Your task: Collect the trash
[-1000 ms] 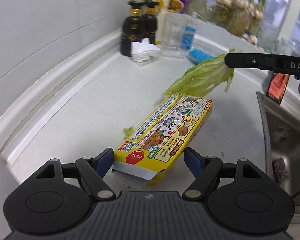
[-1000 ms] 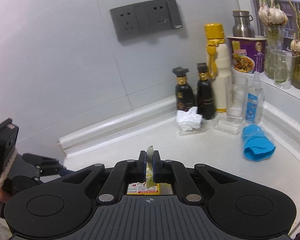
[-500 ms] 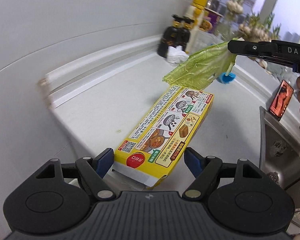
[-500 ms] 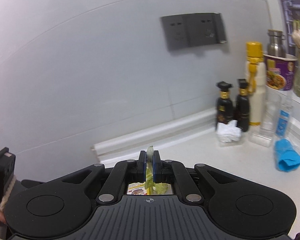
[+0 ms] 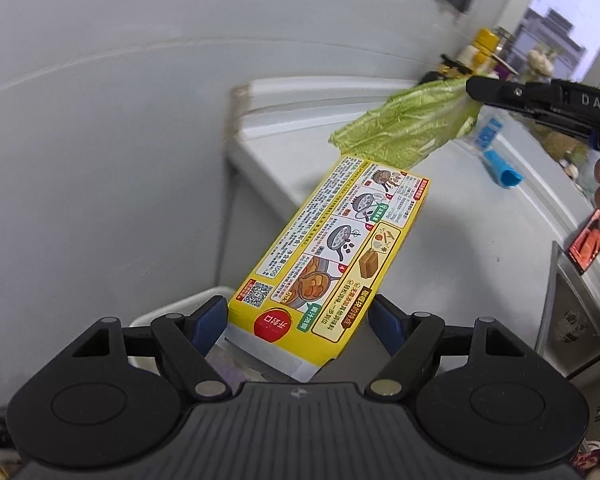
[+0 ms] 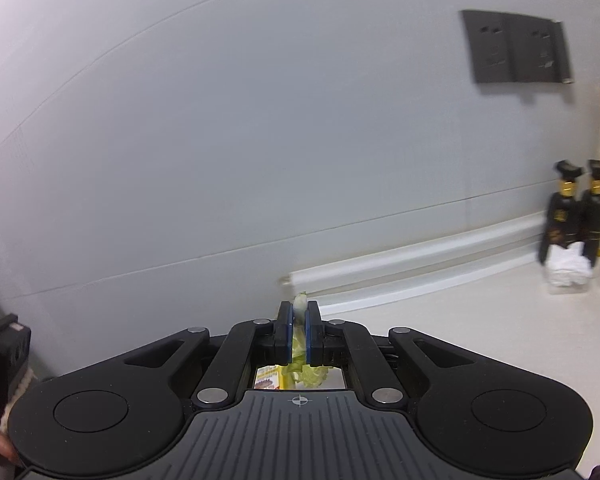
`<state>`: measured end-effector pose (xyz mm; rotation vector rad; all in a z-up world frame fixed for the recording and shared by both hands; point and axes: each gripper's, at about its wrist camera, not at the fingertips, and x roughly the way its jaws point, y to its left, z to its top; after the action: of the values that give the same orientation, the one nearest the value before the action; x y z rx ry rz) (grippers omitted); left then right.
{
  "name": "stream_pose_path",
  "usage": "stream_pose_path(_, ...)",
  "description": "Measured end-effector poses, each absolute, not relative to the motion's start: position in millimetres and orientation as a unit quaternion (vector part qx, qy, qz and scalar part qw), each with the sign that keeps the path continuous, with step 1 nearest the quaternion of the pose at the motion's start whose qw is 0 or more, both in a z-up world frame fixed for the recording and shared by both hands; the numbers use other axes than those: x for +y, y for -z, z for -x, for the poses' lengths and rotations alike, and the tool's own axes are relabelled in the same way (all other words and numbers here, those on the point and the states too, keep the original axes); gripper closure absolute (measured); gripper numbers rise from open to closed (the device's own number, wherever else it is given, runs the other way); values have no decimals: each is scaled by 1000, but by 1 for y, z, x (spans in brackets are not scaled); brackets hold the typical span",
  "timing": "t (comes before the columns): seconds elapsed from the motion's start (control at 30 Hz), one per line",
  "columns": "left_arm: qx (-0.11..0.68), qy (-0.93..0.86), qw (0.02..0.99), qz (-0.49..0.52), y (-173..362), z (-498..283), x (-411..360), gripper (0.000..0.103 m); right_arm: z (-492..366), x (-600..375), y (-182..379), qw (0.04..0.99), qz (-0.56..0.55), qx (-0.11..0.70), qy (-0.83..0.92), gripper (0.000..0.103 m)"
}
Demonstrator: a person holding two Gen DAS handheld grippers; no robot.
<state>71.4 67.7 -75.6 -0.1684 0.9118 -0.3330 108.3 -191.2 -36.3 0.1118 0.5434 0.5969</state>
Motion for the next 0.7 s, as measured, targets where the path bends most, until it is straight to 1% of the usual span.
stream_pose_path(0.07, 445, 145, 879, 91, 81, -64, 74, 29, -110, -178, 38, 914, -50, 268, -302, 99)
stream_pose_path(0.1, 449, 138, 878, 95, 85, -61, 76, 32, -112, -172, 39, 911, -48, 271, -308, 99)
stream_pose_path(0.13, 453, 131, 876, 101, 88, -59, 79, 38, -113, -165, 41, 908, -46, 275, -314, 99)
stream_pose_path(0.17, 460, 127, 872, 109, 92, -57, 82, 68, -114, -158, 43, 904, -44, 279, -320, 99)
stream_pose_path(0.2, 473, 120, 864, 120, 99, -55, 87, 78, -116, -152, 45, 901, -40, 284, -325, 99)
stream_pose_path(0.33, 481, 95, 854, 174, 125, -51, 107, 78, -120, -122, 59, 887, -18, 307, -345, 99)
stream_pose_path(0.47, 507, 41, 838, 200, 159, -52, 124, 79, -122, -95, 79, 871, -1, 335, -359, 99)
stream_pose_path(0.63, 522, 18, 815, 252, 187, -48, 134, 75, -118, -67, 105, 845, 12, 379, -377, 99)
stream_pose_path(0.67, 524, 15, 814, 253, 190, -44, 136, 72, -116, -62, 112, 841, 19, 385, -379, 99)
stream_pose_path(0.7, 524, 13, 813, 254, 193, -41, 137, 67, -115, -56, 119, 837, 27, 393, -380, 99)
